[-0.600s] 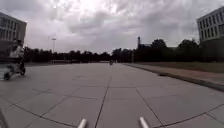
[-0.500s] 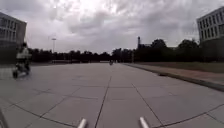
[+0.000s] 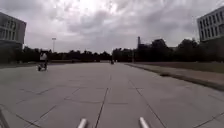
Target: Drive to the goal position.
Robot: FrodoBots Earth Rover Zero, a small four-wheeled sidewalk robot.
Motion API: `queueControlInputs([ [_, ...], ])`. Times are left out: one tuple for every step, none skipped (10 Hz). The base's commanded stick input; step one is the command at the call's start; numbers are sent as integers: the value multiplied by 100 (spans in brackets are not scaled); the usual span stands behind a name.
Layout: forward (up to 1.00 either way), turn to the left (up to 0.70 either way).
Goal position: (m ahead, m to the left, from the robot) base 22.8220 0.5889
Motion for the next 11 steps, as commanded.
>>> queueControlInputs([
  [70, 0],
  [70, 0],
  [70, 0],
  [70, 0],
  [70, 0],
  [70, 0],
  [70, 0],
  [70, 0],
  [70, 0],
  [70, 0],
  [70, 0],
])
